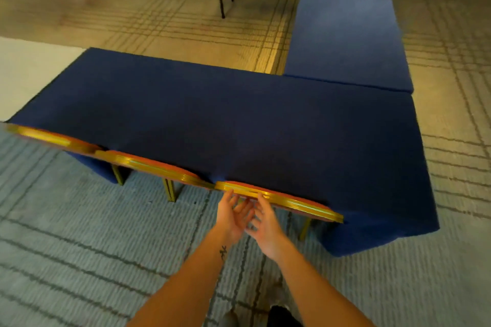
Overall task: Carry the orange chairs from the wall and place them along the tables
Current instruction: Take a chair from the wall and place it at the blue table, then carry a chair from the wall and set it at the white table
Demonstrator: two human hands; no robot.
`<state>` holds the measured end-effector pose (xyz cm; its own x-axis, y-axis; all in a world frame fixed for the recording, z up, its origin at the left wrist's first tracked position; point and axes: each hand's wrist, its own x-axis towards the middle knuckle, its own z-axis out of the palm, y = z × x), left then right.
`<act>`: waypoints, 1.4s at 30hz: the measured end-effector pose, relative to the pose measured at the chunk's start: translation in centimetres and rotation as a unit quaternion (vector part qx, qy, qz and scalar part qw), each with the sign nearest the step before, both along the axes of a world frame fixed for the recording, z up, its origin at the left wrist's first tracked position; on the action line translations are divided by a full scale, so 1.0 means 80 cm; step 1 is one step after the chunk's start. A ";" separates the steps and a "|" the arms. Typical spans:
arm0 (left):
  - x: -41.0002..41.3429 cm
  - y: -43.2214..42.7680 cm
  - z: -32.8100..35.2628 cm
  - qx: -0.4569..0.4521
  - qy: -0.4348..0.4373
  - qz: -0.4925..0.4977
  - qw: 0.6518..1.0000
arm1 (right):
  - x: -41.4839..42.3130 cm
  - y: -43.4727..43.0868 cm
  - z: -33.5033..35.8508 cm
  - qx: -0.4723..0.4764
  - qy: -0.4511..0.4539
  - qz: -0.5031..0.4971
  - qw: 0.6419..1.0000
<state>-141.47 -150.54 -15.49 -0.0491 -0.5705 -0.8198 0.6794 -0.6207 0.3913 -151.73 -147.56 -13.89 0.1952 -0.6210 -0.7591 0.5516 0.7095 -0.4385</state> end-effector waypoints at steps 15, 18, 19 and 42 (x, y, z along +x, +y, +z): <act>0.211 0.176 0.100 -0.095 -0.076 0.324 0.938 | 0.218 0.034 0.080 -0.077 -0.016 0.350 0.934; 0.261 0.238 0.114 -0.101 -0.077 0.379 0.917 | 0.272 0.071 0.093 -0.100 -0.038 0.386 0.916; 0.282 0.266 0.117 -0.105 -0.082 0.405 0.904 | 0.293 0.091 0.100 -0.108 -0.045 0.406 0.906; 0.625 0.887 0.178 -0.175 -0.165 0.707 0.665 | 0.752 0.621 0.173 -0.116 -0.139 0.634 0.752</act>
